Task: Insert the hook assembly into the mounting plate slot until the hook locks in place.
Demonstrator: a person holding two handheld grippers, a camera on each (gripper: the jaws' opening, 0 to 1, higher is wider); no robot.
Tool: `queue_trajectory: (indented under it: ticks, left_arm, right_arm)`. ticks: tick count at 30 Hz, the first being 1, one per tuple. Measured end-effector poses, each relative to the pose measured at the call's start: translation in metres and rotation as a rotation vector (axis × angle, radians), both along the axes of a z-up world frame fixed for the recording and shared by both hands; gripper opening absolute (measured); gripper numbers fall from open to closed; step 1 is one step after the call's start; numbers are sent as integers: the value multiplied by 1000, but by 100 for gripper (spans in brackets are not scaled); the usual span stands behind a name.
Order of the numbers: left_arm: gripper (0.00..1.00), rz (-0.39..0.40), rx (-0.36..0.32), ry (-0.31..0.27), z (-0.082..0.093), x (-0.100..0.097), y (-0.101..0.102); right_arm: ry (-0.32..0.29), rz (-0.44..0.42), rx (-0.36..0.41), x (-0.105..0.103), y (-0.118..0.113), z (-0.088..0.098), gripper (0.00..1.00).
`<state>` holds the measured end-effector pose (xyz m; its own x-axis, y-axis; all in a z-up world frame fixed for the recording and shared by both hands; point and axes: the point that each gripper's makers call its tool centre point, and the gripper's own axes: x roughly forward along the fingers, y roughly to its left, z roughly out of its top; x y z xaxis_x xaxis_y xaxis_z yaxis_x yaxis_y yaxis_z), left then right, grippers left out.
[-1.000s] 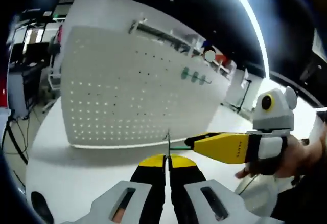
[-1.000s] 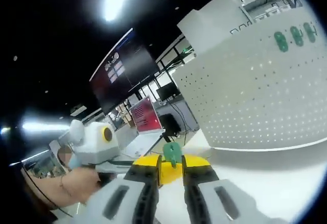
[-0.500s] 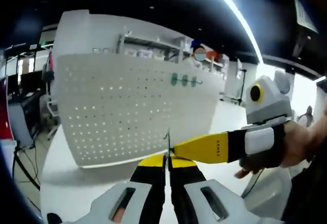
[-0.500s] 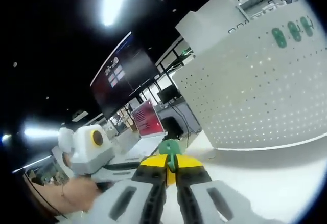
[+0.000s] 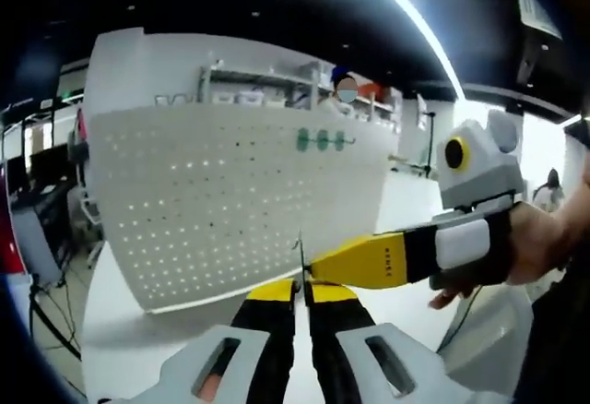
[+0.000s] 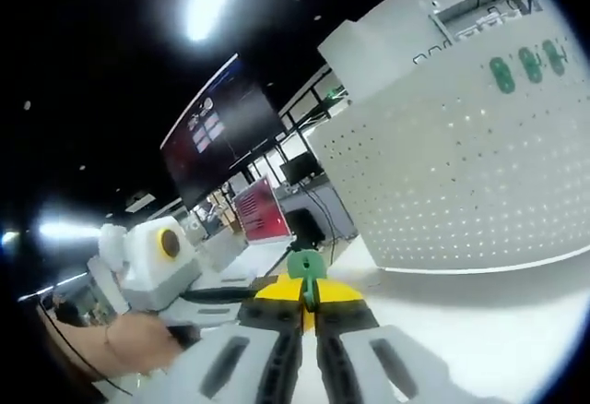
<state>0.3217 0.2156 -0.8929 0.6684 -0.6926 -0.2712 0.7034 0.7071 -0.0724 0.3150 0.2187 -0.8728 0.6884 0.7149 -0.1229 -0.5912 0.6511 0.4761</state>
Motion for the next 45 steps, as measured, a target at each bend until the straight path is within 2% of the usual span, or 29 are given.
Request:
queue_trajectory:
  ticks: [5, 14, 17, 20, 22, 30, 38, 45]
  left_arm:
    - [27, -29, -23, 28, -3, -5, -4]
    - [65, -69, -86, 18, 2, -14, -6]
    - [76, -78, -87, 13, 3, -16, -8]
    - [85, -93, -125, 23, 5, -19, -12]
    - [90, -100, -141, 9, 8, -22, -14]
    - [100, -104, -184, 16, 13, -26, -19]
    - [100, -87, -203, 25, 15, -24, -17]
    - [100, -71, -205, 27, 15, -22, -14]
  right_arm:
    - [-21, 16, -20, 2, -5, 4, 0]
    - [-87, 66, -127, 3, -10, 4, 0]
    - [-99, 55, -135, 4, -13, 4, 0]
    - [-118, 43, -145, 5, -16, 6, 0]
    - [-125, 36, -152, 6, -18, 5, 0]
    - [-166, -39, -175, 15, -36, 9, 0]
    - [-213, -156, -198, 29, -66, 16, 0]
    - [-242, -265, -215, 50, -100, 23, 0]
